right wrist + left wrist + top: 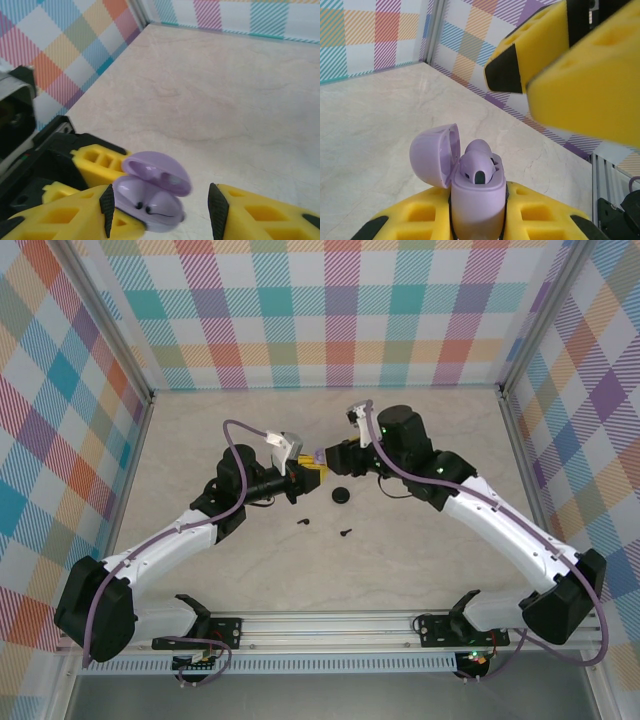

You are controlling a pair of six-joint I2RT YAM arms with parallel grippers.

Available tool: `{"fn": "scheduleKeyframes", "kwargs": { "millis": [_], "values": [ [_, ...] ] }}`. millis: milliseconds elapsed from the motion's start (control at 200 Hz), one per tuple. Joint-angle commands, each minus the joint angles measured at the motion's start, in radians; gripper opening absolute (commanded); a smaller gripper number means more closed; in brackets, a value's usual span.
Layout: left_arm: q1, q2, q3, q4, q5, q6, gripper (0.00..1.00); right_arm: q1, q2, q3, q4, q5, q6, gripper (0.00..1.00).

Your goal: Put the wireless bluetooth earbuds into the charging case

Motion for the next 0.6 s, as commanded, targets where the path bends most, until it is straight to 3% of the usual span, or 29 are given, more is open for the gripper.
{"fn": "scheduleKeyframes", "kwargs": {
  "millis": [0,145,295,600],
  "values": [
    [-0.014,-0.006,0.009,0.033,0.026,0.025,0.00,-0.056,-0.034,-0.032,-0.039,-0.011,0.025,0.54],
    [-0.013,-0.004,0.023,0.040,0.071,0.037,0.00,-0.149,-0.031,-0.042,-0.099,-0.065,0.047,0.54],
    [-0.012,0.007,0.054,0.071,0.158,0.039,0.00,-0.236,-0.003,-0.077,-0.094,-0.215,0.040,0.47],
    [-0.014,0.043,0.112,0.122,0.255,0.009,0.00,-0.276,0.032,-0.118,-0.019,-0.397,0.022,0.30]
  ]
}}
